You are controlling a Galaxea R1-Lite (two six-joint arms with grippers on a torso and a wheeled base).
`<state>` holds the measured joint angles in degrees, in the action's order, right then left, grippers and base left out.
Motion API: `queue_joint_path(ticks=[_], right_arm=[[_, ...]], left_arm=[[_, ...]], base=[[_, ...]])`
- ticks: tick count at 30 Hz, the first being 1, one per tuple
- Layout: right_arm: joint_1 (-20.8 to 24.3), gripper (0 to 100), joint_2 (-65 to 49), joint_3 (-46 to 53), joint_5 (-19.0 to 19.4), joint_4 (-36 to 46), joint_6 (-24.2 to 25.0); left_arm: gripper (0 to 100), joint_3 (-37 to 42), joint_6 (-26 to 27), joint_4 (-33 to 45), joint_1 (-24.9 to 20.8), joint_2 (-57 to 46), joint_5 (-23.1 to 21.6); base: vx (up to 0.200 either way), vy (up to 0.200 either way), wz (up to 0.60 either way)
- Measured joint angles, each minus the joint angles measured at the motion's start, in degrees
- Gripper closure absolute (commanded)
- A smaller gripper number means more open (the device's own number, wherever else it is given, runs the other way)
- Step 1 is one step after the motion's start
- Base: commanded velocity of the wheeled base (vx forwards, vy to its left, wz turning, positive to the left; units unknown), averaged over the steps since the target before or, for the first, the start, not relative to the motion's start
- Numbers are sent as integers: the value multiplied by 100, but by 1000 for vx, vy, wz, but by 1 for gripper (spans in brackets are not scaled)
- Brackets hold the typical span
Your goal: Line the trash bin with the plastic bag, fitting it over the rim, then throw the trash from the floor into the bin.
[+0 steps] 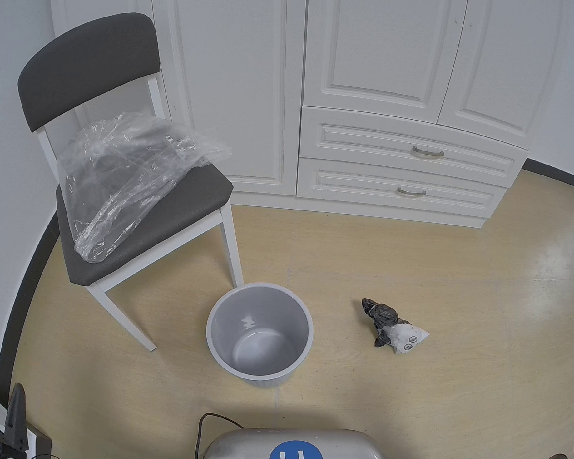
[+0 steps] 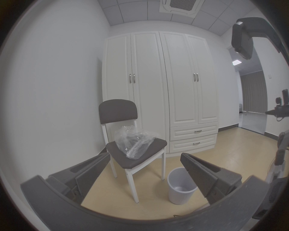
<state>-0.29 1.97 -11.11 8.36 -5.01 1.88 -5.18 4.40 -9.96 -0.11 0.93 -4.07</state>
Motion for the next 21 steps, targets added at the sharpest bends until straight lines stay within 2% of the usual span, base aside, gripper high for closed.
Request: queue_joint_path(ticks=[5,10,15,21], right_arm=[[-9,0,533,-802,288,719,-177],[18,0,1469,-1443,446,1192,-338],[39,0,2504,-1908,499,1204,-502],[73,0,3462,-2236,502,689,-489]], left_arm=[[0,-369,-49,597,-49,83,156],[0,-975,-195,1124,-110,590,238],[0,-1456,-361,1340,-88,1519,295],[0,-2088,-456,1441,90,2821,385]], base=[[0,0,0],[0,0,0],[0,0,0],[0,0,0]])
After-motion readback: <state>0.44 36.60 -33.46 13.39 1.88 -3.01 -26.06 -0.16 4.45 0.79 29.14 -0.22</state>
